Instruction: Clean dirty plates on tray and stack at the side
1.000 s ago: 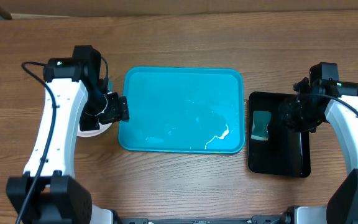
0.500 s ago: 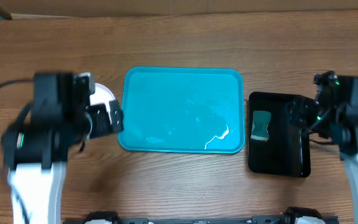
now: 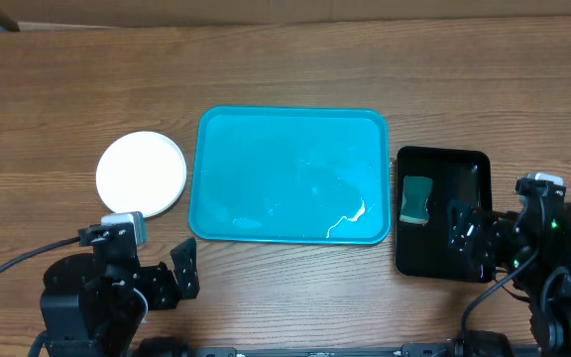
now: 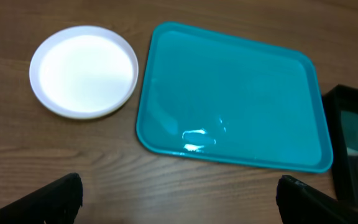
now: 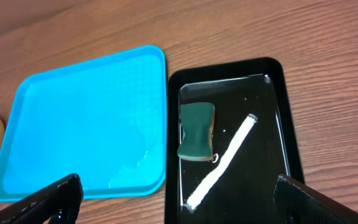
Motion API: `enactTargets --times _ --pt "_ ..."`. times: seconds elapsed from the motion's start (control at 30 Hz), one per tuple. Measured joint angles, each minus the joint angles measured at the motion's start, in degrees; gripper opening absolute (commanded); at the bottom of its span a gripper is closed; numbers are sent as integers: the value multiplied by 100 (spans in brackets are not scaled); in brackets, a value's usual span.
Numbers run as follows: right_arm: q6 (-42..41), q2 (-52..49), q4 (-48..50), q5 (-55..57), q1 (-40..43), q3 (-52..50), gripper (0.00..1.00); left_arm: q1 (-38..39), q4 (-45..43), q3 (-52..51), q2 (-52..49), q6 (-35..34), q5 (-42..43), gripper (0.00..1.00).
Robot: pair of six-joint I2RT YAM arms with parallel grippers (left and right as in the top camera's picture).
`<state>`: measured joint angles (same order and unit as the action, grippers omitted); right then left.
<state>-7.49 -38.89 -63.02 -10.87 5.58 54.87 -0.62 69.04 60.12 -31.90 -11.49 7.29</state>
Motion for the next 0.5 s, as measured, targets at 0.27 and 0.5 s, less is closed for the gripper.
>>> enactTargets --times 0.27,0.5 --pt "0 -66 -131 76 0 -9 100 0 -109 -22 -2 -35 0 100" --pt "0 -66 -136 81 0 -9 100 0 87 -22 -2 -35 0 100"
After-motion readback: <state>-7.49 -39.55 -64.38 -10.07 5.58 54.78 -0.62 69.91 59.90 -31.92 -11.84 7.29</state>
